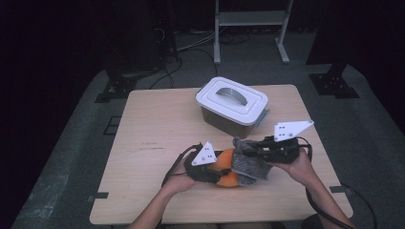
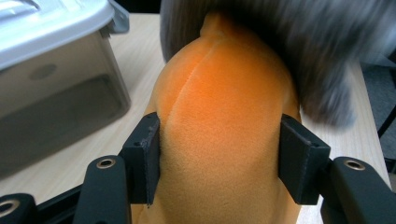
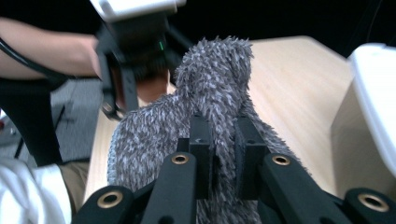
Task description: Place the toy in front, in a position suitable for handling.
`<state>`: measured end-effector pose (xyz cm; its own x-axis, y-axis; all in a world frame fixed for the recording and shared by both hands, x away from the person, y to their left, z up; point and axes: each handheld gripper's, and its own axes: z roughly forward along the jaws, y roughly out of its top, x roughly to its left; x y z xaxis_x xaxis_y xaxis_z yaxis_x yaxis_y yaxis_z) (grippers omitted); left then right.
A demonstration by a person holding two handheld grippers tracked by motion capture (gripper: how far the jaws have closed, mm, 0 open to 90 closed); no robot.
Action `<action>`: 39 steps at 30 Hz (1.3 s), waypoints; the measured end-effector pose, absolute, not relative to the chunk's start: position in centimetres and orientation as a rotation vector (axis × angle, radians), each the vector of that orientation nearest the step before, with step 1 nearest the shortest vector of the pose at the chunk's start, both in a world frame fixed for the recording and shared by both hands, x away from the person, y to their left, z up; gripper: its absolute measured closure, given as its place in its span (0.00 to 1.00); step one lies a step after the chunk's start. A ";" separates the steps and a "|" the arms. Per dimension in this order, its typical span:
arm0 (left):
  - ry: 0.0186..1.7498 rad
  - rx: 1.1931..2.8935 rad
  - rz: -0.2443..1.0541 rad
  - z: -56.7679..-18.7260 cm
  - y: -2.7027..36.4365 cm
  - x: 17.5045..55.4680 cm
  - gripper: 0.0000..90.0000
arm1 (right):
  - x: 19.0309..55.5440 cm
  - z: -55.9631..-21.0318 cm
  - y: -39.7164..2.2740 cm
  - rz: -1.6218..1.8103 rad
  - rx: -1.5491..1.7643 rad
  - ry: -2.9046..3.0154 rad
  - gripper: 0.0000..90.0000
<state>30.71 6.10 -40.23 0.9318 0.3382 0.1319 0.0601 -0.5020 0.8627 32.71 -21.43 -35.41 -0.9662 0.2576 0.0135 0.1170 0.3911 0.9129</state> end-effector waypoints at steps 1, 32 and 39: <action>0.281 2.090 0.360 -40.2 6.2 30.7 0.44 | 32.9 -35.9 -20.8 1.603 0.337 2.530 0.89; 0.253 2.131 0.193 -42.2 6.8 31.1 0.27 | 33.0 -40.6 -22.5 1.619 0.384 2.695 0.88; 0.215 2.128 0.407 -40.7 7.3 30.7 0.48 | 34.3 -38.5 -22.4 1.692 0.464 2.568 0.88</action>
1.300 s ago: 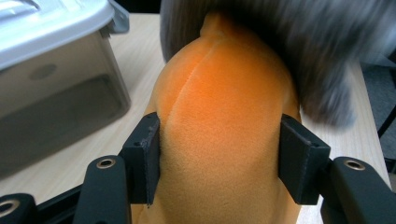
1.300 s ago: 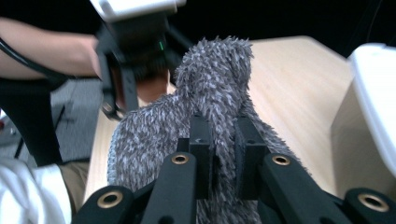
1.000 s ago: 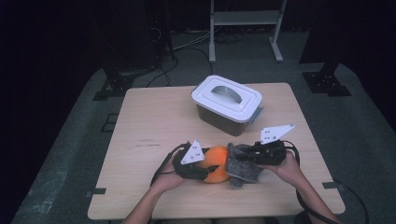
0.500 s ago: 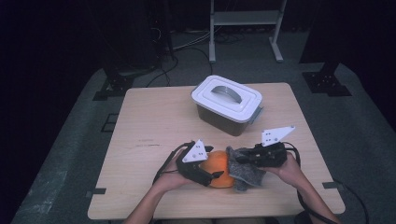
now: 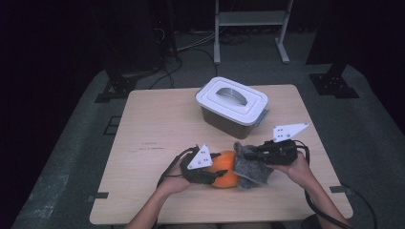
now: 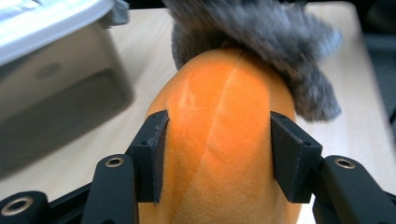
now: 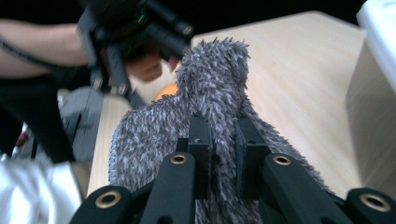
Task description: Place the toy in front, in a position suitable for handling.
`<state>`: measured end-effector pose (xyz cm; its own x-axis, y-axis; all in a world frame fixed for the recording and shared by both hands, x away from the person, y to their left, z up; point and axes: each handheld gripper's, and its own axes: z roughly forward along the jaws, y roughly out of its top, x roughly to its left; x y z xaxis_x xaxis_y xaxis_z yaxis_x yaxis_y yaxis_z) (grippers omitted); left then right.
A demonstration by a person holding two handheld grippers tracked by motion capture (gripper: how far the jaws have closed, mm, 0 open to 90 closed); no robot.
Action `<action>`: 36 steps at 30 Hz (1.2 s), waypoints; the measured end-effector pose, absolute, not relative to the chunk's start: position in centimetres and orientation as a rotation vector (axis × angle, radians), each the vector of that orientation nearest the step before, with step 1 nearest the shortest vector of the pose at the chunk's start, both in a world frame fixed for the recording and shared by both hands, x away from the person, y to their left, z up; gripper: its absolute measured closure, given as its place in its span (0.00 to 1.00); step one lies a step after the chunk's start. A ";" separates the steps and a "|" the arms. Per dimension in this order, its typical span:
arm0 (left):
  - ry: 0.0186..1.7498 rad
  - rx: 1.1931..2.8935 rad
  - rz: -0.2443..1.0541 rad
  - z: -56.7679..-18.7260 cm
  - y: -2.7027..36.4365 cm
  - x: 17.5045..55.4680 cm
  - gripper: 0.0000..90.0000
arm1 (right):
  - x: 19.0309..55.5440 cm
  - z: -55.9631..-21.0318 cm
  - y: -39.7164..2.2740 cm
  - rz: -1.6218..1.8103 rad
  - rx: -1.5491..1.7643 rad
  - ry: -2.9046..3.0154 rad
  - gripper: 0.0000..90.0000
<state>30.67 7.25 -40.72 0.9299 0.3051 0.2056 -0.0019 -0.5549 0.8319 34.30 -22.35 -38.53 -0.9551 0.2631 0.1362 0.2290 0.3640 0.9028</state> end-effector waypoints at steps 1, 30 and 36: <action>0.215 2.129 0.409 -40.6 7.4 30.7 0.49 | 34.5 -38.5 -22.3 1.698 0.469 2.564 0.88; 0.222 2.071 0.226 -42.2 9.1 29.7 0.33 | 33.0 -40.8 -21.9 1.616 0.458 2.665 0.88; 0.305 2.079 0.215 -41.7 9.4 30.3 0.07 | 32.9 -41.2 -20.5 1.611 0.411 2.718 0.87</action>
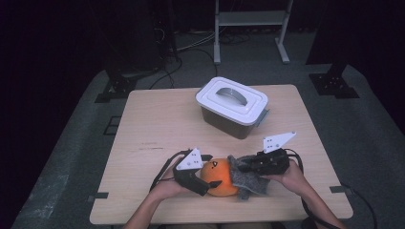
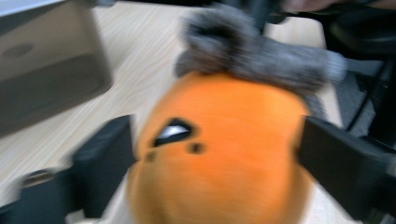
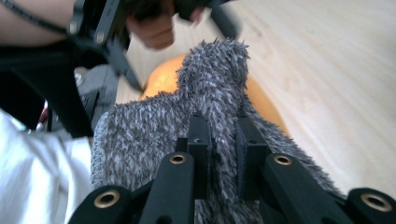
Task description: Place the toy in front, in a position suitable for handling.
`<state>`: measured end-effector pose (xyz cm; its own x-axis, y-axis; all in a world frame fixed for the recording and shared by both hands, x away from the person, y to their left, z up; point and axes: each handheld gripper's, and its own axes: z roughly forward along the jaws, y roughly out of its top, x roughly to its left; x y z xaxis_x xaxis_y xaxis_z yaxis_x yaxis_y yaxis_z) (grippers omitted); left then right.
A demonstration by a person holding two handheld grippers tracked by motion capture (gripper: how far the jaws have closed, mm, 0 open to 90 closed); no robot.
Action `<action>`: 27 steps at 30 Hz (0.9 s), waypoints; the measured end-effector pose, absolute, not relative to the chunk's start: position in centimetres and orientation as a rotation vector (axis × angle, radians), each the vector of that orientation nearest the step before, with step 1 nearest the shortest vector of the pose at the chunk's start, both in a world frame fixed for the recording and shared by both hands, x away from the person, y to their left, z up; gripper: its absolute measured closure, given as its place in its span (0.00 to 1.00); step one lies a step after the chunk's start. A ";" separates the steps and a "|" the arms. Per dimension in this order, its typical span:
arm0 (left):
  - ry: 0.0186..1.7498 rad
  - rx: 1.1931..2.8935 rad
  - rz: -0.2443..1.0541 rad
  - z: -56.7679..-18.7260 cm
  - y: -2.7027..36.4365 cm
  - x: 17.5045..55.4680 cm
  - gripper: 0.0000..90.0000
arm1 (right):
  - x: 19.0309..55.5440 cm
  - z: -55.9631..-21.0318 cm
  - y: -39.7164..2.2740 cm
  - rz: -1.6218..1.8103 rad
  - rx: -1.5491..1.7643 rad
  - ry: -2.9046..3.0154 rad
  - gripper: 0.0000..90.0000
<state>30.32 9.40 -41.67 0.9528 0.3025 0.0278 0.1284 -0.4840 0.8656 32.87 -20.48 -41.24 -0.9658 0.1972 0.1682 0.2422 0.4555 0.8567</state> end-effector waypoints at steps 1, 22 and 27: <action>0.313 2.079 0.198 -41.7 9.4 30.4 0.07 | 32.7 -41.3 -20.4 -1.558 -0.387 -2.653 0.87; 0.169 2.090 0.241 -42.4 9.7 29.4 0.18 | 32.8 -41.3 -19.5 -1.556 -0.391 -2.662 0.86; 0.232 2.129 0.176 -42.5 9.5 29.9 0.07 | 32.1 -41.5 -19.5 -1.541 -0.370 -2.666 0.86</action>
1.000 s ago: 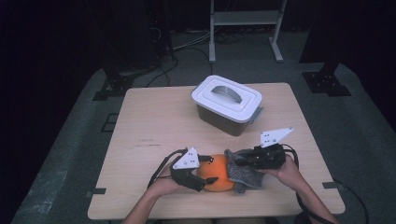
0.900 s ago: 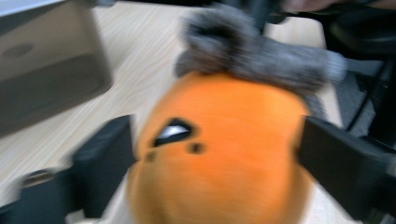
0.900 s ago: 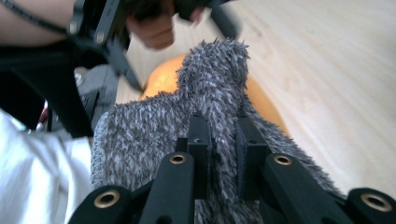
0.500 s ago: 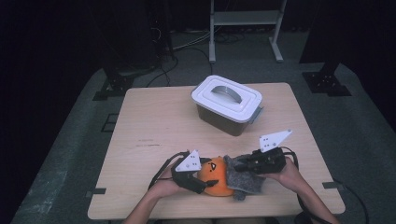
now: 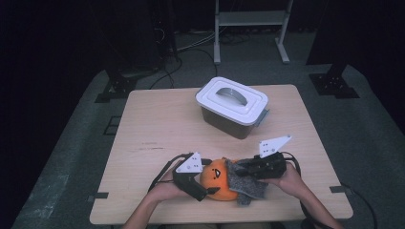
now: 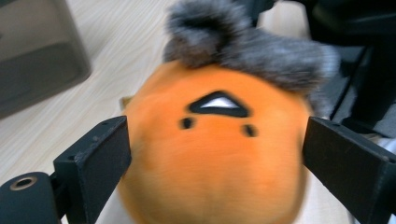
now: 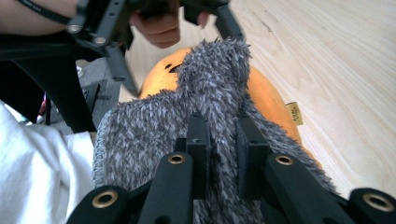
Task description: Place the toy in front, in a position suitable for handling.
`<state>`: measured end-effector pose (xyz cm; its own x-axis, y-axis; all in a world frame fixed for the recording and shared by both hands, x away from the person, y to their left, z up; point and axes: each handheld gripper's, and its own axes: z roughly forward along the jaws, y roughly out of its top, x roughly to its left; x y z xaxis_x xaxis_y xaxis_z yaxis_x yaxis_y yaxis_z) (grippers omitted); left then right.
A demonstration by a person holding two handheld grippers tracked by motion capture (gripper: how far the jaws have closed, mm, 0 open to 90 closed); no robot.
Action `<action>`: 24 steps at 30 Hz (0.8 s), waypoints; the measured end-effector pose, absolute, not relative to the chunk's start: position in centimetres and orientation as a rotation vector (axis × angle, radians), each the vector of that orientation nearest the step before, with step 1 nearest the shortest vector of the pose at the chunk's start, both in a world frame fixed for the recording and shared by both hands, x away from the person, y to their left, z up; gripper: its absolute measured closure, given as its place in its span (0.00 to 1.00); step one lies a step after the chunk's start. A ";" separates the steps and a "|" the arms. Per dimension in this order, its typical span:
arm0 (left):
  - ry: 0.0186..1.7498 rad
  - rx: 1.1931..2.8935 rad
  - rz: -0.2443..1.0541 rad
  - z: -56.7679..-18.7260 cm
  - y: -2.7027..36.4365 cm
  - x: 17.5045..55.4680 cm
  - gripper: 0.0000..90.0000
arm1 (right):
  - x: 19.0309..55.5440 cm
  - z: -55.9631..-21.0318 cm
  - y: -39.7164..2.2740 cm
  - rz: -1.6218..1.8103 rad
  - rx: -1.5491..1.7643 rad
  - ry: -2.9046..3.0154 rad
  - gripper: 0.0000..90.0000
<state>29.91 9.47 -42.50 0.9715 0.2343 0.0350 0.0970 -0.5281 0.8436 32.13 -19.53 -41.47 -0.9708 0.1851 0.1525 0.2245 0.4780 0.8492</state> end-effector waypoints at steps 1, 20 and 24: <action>0.256 2.144 0.128 -42.7 9.2 30.2 0.06 | 31.9 -41.3 -19.4 -1.536 -0.349 -2.676 0.86; 0.073 2.143 0.330 -43.2 9.2 28.4 0.33 | 32.0 -42.3 -22.5 -1.517 -0.459 -2.675 0.86; 0.053 2.131 0.329 -43.4 9.2 28.2 0.33 | 32.2 -41.2 -21.2 -1.581 -0.408 -2.654 0.86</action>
<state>28.18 9.15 -43.35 0.9630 0.1646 0.2135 -0.0893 -0.5523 0.8288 32.22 -21.16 -41.20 -0.9653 0.2101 0.1550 0.2363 0.4509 0.8607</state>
